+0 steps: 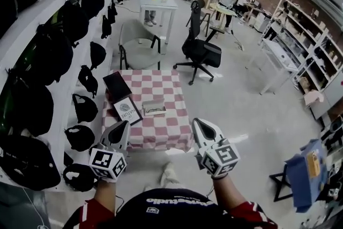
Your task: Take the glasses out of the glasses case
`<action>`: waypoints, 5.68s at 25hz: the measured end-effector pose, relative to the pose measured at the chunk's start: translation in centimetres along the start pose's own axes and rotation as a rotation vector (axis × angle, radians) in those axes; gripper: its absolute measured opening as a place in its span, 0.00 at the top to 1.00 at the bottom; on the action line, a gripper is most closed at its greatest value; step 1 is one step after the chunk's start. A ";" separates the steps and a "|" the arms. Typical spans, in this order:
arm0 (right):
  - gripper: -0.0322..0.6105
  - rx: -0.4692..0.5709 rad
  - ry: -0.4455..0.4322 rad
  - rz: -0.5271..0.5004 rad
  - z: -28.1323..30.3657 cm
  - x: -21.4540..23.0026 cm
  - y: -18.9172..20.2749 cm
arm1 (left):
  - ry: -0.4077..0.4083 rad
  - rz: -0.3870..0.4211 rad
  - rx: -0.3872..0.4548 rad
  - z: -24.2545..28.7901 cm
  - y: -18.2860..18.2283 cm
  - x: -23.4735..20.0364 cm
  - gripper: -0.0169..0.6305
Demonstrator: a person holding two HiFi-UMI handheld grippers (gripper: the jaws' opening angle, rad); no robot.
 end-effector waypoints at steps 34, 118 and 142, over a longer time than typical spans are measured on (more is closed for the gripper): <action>0.95 0.004 -0.027 0.040 3.5 6.7 -0.2 | 0.061 0.113 0.037 9.8 -1.6 1.1 0.86; 0.95 -0.317 -0.136 0.130 18.9 20.4 12.8 | 0.459 0.396 -0.982 35.3 43.8 -4.3 0.86; 0.95 -0.335 -0.120 0.179 18.6 21.9 13.9 | 0.551 0.604 -1.110 36.9 46.0 -4.9 0.88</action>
Point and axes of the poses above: the fingertips, and each gripper's own axes: z forward along the fingers, x to its right, y out of its underside, the point moved 4 cm from there along -z, backward along the fingers, and after that the axes turned 7 degrees about z, right-handed, at the moved point
